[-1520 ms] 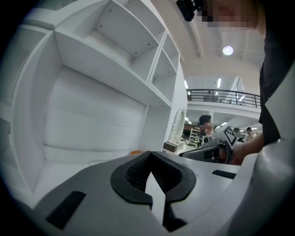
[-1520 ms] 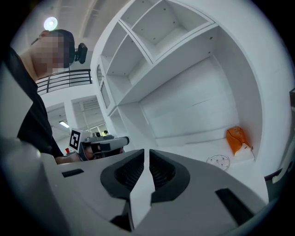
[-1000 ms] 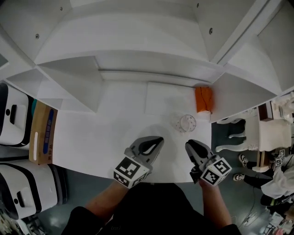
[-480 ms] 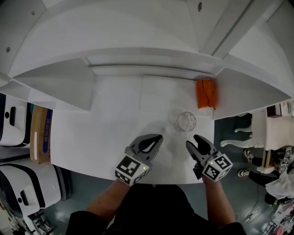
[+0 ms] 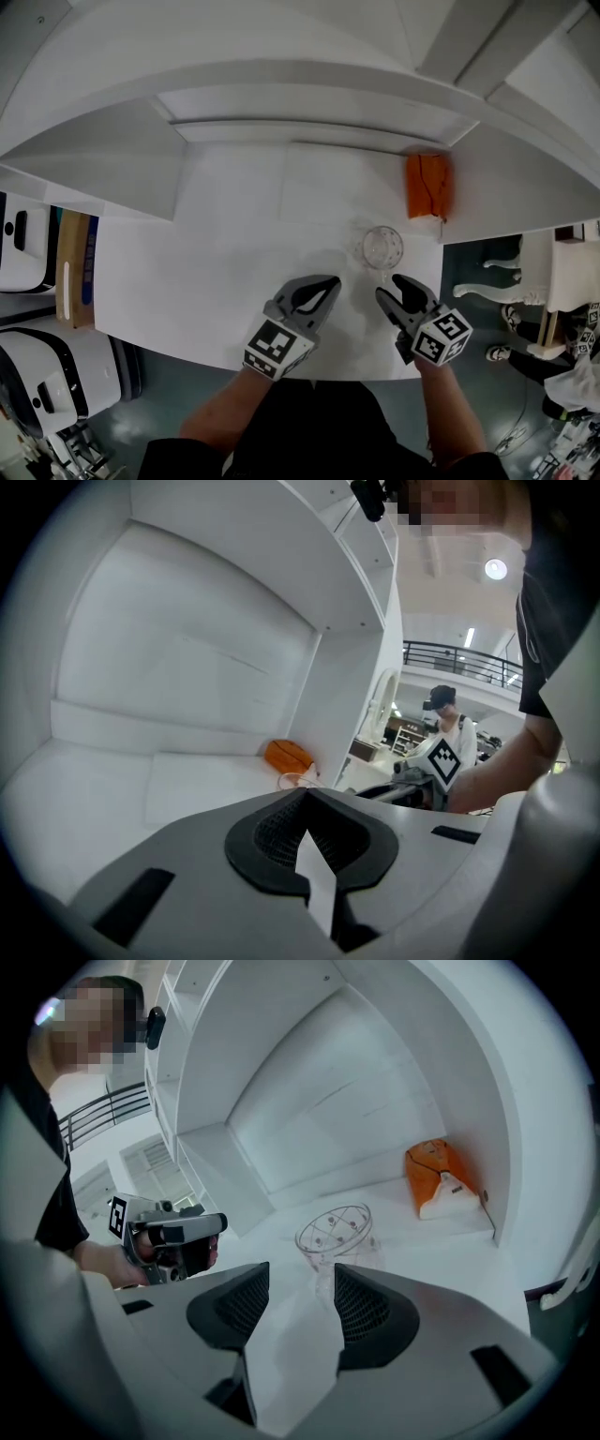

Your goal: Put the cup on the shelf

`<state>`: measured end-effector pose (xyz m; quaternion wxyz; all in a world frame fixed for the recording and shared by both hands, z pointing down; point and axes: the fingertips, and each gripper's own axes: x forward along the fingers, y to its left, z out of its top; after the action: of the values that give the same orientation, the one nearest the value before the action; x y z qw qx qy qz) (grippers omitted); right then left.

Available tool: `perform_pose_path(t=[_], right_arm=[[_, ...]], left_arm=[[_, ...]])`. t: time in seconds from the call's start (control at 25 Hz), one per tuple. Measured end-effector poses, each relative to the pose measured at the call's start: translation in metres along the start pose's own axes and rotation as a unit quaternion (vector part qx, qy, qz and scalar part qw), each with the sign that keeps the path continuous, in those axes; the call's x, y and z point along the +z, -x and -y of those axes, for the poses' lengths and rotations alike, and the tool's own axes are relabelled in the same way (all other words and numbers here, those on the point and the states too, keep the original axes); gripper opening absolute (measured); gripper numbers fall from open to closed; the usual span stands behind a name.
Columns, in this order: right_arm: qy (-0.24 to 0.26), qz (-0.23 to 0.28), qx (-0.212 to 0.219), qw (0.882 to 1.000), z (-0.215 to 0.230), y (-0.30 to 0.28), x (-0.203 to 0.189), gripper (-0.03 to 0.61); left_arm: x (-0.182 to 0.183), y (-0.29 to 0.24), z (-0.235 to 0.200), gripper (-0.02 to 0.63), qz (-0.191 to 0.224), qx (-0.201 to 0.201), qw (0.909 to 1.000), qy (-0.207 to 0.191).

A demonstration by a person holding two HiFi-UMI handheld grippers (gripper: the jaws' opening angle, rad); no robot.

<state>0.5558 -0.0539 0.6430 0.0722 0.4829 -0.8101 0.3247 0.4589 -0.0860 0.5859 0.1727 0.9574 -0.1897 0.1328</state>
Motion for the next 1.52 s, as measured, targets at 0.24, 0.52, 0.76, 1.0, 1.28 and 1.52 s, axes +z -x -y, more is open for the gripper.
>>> perform_pose_path(t=[0.24,0.52,0.76,1.0,1.28,1.52], right_arm=[[-0.001,-0.017,0.008,1.0,0.006,-0.018,-0.004,0.175],[-0.003,-0.036,0.027,0.999,-0.001,-0.035,-0.011,0.17],[-0.028,-0.061,0.037,0.997,-0.005,-0.055,-0.024,0.152],[-0.074,-0.051,0.024,0.996,-0.017,-0.071,-0.024,0.137],[-0.111,-0.021,0.03,0.993,-0.029,-0.074,-0.017,0.137],[-0.113,-0.013,0.045,0.993,-0.037,-0.088,-0.013,0.137]], left_arm=[[-0.003,-0.004,0.003,0.003,0.003,0.003,1.0,-0.002],[-0.007,0.001,-0.001,0.003,0.004,0.02,0.9997,0.012],[-0.009,0.01,-0.009,0.003,0.003,0.036,0.9992,0.018],[-0.007,0.024,-0.015,0.003,-0.002,0.048,0.9986,0.023],[-0.001,0.03,-0.018,0.003,-0.003,0.05,0.9984,0.026],[-0.003,0.032,-0.016,0.003,-0.006,0.046,0.9986,0.027]])
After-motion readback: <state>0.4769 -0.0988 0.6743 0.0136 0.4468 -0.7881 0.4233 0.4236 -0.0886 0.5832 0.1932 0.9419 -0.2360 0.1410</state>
